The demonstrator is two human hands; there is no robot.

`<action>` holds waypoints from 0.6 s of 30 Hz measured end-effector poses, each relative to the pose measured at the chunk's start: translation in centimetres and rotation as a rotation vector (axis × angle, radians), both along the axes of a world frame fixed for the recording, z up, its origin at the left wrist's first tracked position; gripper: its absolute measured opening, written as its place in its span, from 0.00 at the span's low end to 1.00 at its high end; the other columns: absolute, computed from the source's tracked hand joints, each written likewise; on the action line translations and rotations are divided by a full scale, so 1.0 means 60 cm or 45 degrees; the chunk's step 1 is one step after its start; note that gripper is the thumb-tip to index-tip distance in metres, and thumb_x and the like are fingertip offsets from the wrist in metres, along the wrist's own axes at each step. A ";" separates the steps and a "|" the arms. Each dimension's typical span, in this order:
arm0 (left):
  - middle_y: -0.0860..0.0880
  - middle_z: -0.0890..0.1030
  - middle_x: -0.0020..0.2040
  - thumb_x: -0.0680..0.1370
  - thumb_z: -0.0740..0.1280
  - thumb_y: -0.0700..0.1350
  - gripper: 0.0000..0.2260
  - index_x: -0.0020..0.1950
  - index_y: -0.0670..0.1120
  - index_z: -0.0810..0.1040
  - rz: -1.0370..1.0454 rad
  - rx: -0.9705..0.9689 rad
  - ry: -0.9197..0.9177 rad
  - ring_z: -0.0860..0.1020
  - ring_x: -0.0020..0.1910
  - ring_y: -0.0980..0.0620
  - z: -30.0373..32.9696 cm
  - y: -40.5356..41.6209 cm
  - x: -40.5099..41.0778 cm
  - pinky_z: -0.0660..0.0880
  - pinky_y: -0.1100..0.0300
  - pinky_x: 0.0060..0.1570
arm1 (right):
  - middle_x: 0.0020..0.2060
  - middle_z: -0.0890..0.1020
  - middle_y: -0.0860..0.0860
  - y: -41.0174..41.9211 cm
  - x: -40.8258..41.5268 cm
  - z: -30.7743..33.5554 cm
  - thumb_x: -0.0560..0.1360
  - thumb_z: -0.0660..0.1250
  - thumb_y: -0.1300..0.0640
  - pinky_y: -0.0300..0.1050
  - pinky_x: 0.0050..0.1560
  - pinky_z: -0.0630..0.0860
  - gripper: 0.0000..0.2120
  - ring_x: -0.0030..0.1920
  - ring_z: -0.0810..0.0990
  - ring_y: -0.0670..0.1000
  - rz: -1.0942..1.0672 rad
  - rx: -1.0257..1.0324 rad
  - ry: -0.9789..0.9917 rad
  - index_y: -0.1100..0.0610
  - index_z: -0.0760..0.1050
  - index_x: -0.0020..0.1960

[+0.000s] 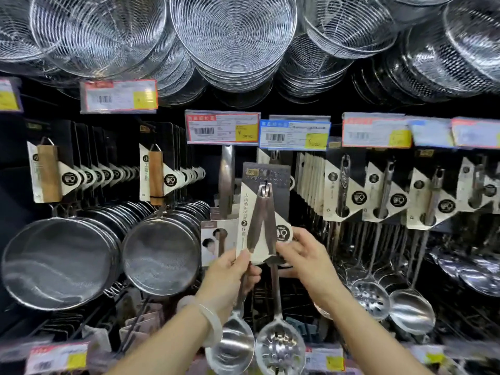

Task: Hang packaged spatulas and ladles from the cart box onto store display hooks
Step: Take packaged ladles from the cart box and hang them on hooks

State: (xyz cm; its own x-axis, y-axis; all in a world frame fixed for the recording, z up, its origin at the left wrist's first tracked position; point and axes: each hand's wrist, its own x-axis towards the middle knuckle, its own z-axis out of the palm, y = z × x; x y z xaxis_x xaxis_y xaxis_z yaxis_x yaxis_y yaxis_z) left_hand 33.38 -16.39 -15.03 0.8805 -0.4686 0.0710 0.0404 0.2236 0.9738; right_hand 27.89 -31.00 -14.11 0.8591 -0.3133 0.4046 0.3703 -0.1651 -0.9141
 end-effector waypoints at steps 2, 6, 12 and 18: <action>0.48 0.80 0.33 0.79 0.59 0.45 0.11 0.53 0.41 0.77 -0.011 -0.045 -0.048 0.77 0.31 0.55 0.007 -0.023 -0.010 0.76 0.61 0.37 | 0.38 0.84 0.55 -0.011 -0.015 0.015 0.74 0.66 0.63 0.48 0.36 0.82 0.07 0.41 0.84 0.53 -0.075 0.002 -0.094 0.56 0.75 0.52; 0.50 0.81 0.32 0.79 0.60 0.47 0.09 0.47 0.46 0.78 -0.001 -0.110 -0.132 0.78 0.32 0.56 0.036 -0.052 -0.025 0.75 0.65 0.32 | 0.37 0.85 0.51 -0.027 -0.031 0.052 0.75 0.66 0.64 0.41 0.33 0.79 0.08 0.38 0.84 0.49 -0.084 -0.001 -0.235 0.52 0.76 0.48; 0.51 0.79 0.29 0.80 0.59 0.46 0.09 0.47 0.46 0.78 -0.016 -0.149 -0.105 0.76 0.31 0.53 0.067 -0.062 -0.025 0.76 0.51 0.47 | 0.36 0.84 0.49 -0.034 -0.022 0.080 0.75 0.65 0.62 0.53 0.41 0.82 0.07 0.39 0.83 0.50 -0.126 -0.017 -0.197 0.50 0.74 0.48; 0.49 0.79 0.32 0.80 0.59 0.46 0.09 0.46 0.47 0.77 0.009 -0.099 -0.124 0.76 0.31 0.54 0.077 -0.058 -0.019 0.76 0.59 0.40 | 0.41 0.81 0.57 -0.025 -0.015 0.088 0.76 0.65 0.61 0.65 0.47 0.78 0.05 0.42 0.81 0.56 -0.151 -0.020 -0.172 0.51 0.73 0.46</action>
State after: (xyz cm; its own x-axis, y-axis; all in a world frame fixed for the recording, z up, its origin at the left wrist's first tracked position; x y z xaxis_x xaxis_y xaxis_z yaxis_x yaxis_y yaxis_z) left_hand 32.22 -19.85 -10.38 0.8710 -0.4520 0.1924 -0.0556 0.2984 0.9528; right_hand 27.01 -32.52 -8.83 0.7540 -0.4021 0.5195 0.4668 -0.2284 -0.8543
